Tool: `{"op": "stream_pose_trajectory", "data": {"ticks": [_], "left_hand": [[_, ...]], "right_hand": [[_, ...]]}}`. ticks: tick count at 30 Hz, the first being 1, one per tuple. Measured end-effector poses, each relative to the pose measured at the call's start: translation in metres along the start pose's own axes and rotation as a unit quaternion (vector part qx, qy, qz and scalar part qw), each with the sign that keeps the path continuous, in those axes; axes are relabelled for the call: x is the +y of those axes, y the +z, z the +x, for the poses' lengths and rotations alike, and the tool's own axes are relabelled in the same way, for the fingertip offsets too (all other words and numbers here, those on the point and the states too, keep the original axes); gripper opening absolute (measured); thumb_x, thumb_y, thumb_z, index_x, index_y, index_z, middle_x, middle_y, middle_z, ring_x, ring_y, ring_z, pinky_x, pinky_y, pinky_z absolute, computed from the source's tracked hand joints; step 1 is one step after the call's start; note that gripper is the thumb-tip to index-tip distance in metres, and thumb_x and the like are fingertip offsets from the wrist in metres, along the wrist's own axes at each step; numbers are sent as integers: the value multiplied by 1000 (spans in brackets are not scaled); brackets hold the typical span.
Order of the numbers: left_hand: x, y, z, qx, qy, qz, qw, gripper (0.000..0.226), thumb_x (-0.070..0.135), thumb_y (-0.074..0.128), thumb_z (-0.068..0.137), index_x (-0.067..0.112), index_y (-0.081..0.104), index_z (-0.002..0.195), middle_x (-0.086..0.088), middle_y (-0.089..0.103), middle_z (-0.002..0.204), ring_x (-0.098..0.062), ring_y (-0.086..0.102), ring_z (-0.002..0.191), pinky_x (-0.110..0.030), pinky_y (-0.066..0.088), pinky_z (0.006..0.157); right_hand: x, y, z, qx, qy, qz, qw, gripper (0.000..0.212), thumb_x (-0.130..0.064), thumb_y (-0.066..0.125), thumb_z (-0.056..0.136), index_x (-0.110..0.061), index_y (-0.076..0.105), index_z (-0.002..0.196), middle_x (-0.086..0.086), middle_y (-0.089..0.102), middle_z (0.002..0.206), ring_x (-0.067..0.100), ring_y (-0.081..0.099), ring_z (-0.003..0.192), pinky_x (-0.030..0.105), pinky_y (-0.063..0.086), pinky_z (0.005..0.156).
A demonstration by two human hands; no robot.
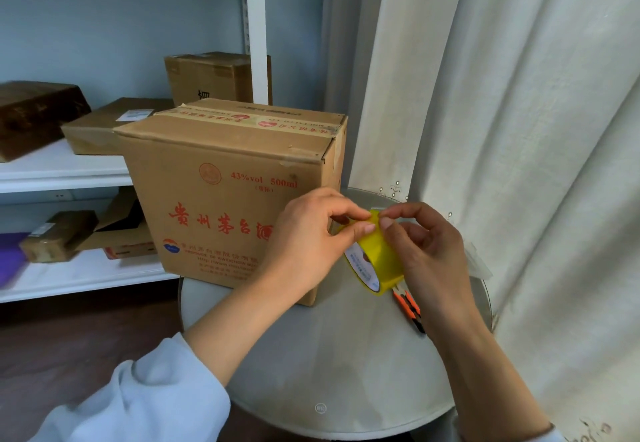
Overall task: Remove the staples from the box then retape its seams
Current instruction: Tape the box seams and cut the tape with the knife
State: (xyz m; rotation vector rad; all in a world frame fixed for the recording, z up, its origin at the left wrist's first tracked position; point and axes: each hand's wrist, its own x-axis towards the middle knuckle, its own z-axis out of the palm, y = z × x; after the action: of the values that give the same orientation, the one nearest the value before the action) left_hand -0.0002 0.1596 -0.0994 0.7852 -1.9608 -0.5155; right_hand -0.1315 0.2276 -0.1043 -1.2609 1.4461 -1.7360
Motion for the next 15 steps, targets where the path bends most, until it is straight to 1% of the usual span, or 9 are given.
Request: {"op": "stream_pose_trajectory", "data": {"ticks": [2,3,6,8,9,10,12,13,15], "left_hand": [[1,3,-2,11,10,12,1000,5,21,77,77,21,75,82,12,63,79,-5,57,72,-25,47,65],[1,4,-3,14,14,21,1000,3,21,75,78,21,73,80,13,61,77,-3,54,69,-25,44,62],[2,3,-4,20,44,73,996,8,23,67,85,19,64,79,15,55,77,-2,49,67,-23,40,59],[6,0,-4,21,101,152,983,15,29,54,91,17,57,82,9,55,81,-7,51,70,-28,42,57],[9,-1,-3,22,127,191,973,17,29,49,93,16,53,83,6,56,80,-11,52,70,-30,42,54],[11,-3,-3,24,146,219,964,14,26,48,93,15,51,84,3,56,79,-14,54,69,-32,43,52],[13,-7,-1,24,162,248,955,6,15,55,88,14,50,86,1,57,76,-17,56,66,-35,46,49],[14,-9,-1,22,164,254,953,8,10,58,86,13,50,87,1,58,76,-17,56,65,-35,47,49],[12,-13,0,6,172,262,950,15,5,63,83,13,51,87,2,57,77,-16,54,66,-35,47,49]], "right_hand": [[2,2,-1,-2,-3,-3,1000,9,-12,60,92,-17,62,85,10,69,73,12,61,66,20,46,57],[3,3,-2,-5,-9,-2,1000,12,-11,59,92,-19,61,84,12,69,74,13,61,68,22,46,59],[3,7,-3,-7,-28,-16,999,18,-12,58,94,-25,59,81,11,67,74,15,61,68,26,46,60],[2,9,-3,-7,-33,-19,999,13,-18,58,95,-26,60,85,10,68,75,23,63,69,32,48,61],[0,10,-4,-16,-32,-14,999,6,-23,59,94,-26,60,89,10,70,76,27,65,71,35,49,61],[-3,10,-4,-32,-24,-7,999,3,-27,61,92,-26,60,95,10,71,78,28,67,71,36,50,60],[-7,10,-4,-72,13,26,997,26,-31,64,86,-28,57,111,6,73,81,20,70,69,27,52,57],[-8,9,-4,-93,31,41,994,39,-32,65,83,-30,52,120,5,74,83,17,71,69,24,53,58],[-7,7,-3,-124,45,34,991,63,-36,65,78,-30,43,136,4,75,89,17,72,79,26,56,69]]}}
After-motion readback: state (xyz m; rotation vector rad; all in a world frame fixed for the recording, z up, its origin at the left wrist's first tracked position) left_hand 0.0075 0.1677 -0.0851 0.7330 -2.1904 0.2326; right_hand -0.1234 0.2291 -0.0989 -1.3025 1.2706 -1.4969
